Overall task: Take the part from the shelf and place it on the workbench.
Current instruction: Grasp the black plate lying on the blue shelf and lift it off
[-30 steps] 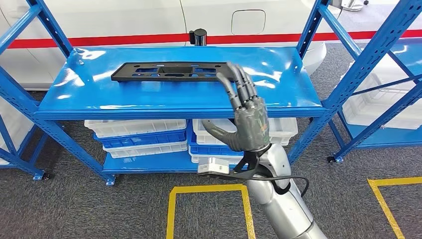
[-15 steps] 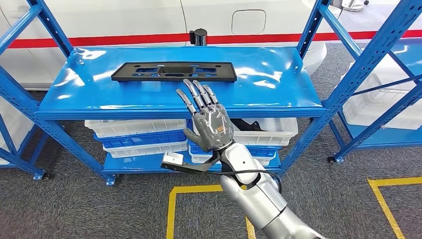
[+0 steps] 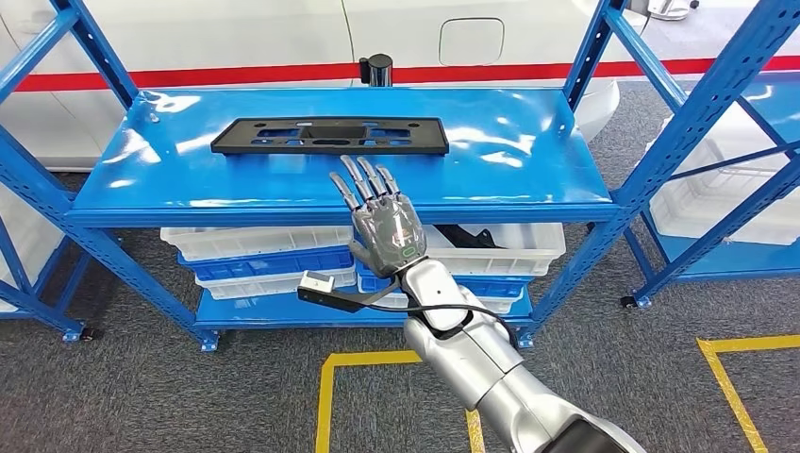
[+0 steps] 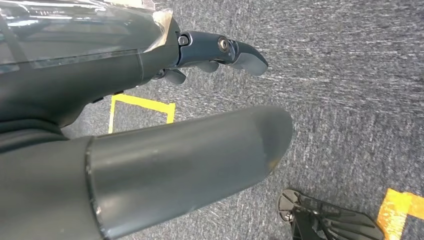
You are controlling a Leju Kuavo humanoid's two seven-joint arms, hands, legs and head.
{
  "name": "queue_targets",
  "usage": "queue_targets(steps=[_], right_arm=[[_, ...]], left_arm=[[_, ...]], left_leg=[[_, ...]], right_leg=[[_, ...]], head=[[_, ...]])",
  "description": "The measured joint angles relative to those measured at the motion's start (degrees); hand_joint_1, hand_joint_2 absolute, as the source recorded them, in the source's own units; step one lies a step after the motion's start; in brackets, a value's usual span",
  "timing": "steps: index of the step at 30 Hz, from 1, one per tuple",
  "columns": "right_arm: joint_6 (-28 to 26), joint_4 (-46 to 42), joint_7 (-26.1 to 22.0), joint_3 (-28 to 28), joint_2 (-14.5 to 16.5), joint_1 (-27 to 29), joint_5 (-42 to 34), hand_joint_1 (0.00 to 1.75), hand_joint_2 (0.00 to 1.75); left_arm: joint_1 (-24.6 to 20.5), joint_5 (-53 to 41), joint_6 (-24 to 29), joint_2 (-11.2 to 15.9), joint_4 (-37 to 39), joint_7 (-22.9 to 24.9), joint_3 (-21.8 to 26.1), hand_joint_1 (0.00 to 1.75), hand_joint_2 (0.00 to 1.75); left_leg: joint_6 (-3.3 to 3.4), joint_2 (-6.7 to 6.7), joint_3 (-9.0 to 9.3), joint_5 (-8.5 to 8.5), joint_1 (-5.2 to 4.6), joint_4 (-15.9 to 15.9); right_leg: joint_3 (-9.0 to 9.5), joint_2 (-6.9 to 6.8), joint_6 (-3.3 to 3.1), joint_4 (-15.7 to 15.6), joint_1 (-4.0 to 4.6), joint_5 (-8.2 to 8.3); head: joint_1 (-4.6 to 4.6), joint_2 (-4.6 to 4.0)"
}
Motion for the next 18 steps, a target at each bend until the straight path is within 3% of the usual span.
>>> queue_targets(steps=[3,5,8,10,11,12,13,14,16,18], right_arm=[[0.0,1.0,-0.1,0.0,0.8,-0.2,0.4,0.0,1.75],[0.1,1.3,-0.2,0.1,1.2,-0.3,0.7,0.0,1.75],[0.1,1.9,-0.7,0.3,1.4,-0.5,0.7,0.0,1.75],[0.1,2.4,-1.1,0.4,1.4,-0.3,0.5,0.0,1.75],[0.1,2.6,-1.2,0.4,1.4,-0.2,0.4,0.0,1.75],[0.1,2.7,-1.3,0.4,1.4,-0.2,0.3,0.0,1.75],[0.1,2.8,-1.4,0.5,1.4,-0.1,0.2,0.0,1.75],[0.1,2.9,-1.5,0.5,1.4,-0.1,0.1,0.0,1.75],[0.1,3.0,-2.0,0.7,1.5,0.1,0.1,0.0,1.75],[0.1,3.1,-2.3,0.8,1.7,0.1,0.0,0.0,1.75]], left_arm=[[-0.1,0.0,0.7,0.2,0.0,0.7,0.0,0.0,0.0],[-0.1,0.1,0.9,0.3,0.0,1.0,0.0,0.0,0.0],[-0.3,0.1,1.3,0.5,0.0,1.0,0.0,0.0,0.0],[-0.3,0.1,1.3,0.6,0.0,1.0,0.0,0.0,0.0],[-0.2,0.0,1.3,0.6,0.0,1.1,0.0,0.0,0.0],[-0.2,0.0,1.3,0.6,0.0,1.1,0.0,0.0,0.0],[-0.2,0.0,1.4,0.7,0.0,1.2,0.0,0.0,0.0],[-0.2,0.0,1.4,0.8,0.0,1.3,0.0,0.0,0.0],[-0.2,0.0,1.6,0.9,0.0,1.7,0.0,0.0,0.0],[-0.2,0.0,1.8,1.0,0.0,1.9,0.0,0.0,0.0]], left_leg=[[0.79,-0.11,0.16,-0.29,-0.04,-0.4],[1.46,-0.22,0.92,-0.36,0.19,-1.0],[1.74,-0.4,1.48,-0.3,0.44,-1.2],[1.58,-0.65,1.63,-0.53,0.5,-1.1],[1.4,-0.81,1.82,-0.73,0.57,-1.1],[1.16,-0.95,2.1,-0.97,0.66,-1.1],[0.82,-1.11,2.43,-1.3,0.76,-1.0],[0.41,-1.25,2.75,-1.67,0.8,-0.9],[-0.51,-1.38,2.98,-2.35,0.77,-0.8],[-1.21,-1.33,3.14,-2.67,0.85,-0.6]], right_leg=[[0.05,0.01,0.7,0.7,-0.15,0.39],[-1.0,0.28,1.02,3.0,-0.13,-0.19],[-6.89,0.95,0.65,12.7,-0.13,-3.72],[-10.61,1.13,0.88,17.4,-0.19,-4.62],[-11.08,1.15,1.26,16.9,-0.29,-3.77],[-10.51,1.14,1.72,14.3,-0.43,-2.18],[-9.15,1.15,2.27,10.2,-0.63,0.16],[-7.92,1.16,2.42,6.5,-0.73,1.77],[-6.22,1.17,1.27,2.1,-0.59,3.24],[-5.73,1.22,-0.5,1.9,-0.37,2.96]], head=[[-0.02,0.0],[0.02,0.0],[0.1,-0.01],[0.1,-0.01],[0.1,-0.01],[0.11,-0.01],[0.13,-0.01],[0.12,-0.01],[0.1,-0.02],[0.05,-0.01]])
